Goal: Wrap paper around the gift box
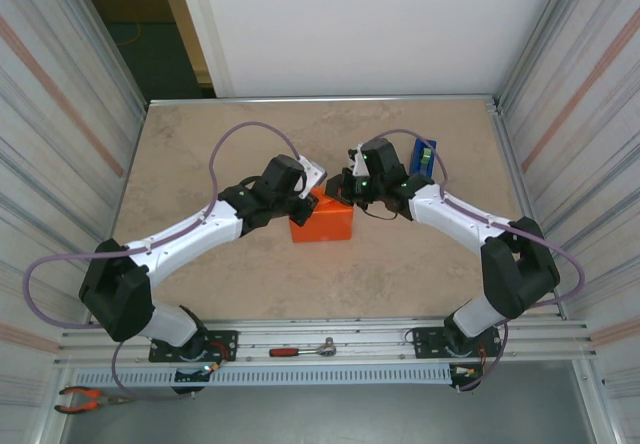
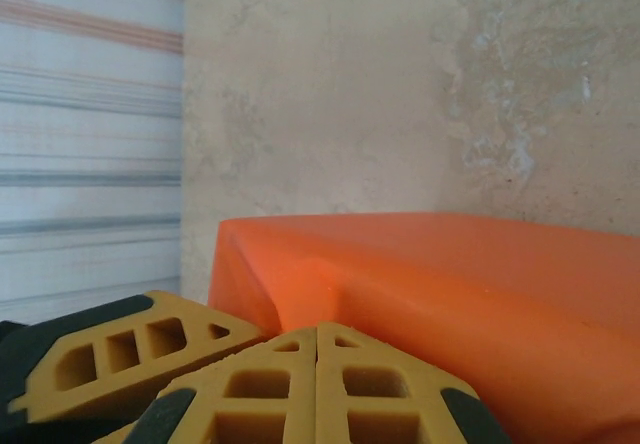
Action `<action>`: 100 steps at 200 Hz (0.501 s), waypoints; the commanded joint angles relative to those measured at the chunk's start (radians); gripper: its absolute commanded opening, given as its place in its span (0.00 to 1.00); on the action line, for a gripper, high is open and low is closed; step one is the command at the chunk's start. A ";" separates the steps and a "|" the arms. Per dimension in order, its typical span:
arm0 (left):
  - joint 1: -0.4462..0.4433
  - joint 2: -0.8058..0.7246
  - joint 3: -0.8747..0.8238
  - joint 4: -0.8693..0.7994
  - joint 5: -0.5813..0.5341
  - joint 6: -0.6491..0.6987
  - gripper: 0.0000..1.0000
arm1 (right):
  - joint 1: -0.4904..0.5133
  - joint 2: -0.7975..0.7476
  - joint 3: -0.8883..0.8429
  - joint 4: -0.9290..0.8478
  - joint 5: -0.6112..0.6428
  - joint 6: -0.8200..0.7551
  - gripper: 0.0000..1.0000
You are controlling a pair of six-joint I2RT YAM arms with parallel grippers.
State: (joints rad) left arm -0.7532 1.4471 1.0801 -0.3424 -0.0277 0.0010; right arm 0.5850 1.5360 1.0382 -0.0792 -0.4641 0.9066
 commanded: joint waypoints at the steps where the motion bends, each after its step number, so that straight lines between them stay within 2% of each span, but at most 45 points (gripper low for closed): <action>1: -0.013 0.016 0.011 -0.142 0.054 0.019 0.18 | 0.010 -0.028 -0.047 -0.010 0.029 -0.006 0.00; 24: 0.051 -0.024 0.076 -0.165 0.153 -0.004 0.23 | 0.010 -0.027 -0.066 -0.001 0.036 -0.005 0.00; 51: 0.123 -0.041 0.162 -0.189 0.302 -0.029 0.34 | 0.010 -0.027 -0.079 0.009 0.040 -0.002 0.00; 100: 0.146 0.043 0.237 -0.197 0.399 -0.020 0.35 | 0.010 -0.030 -0.102 0.028 0.041 0.009 0.00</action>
State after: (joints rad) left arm -0.6067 1.4471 1.2854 -0.5060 0.2745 -0.0223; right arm 0.5892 1.5055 0.9764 0.0090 -0.4545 0.9092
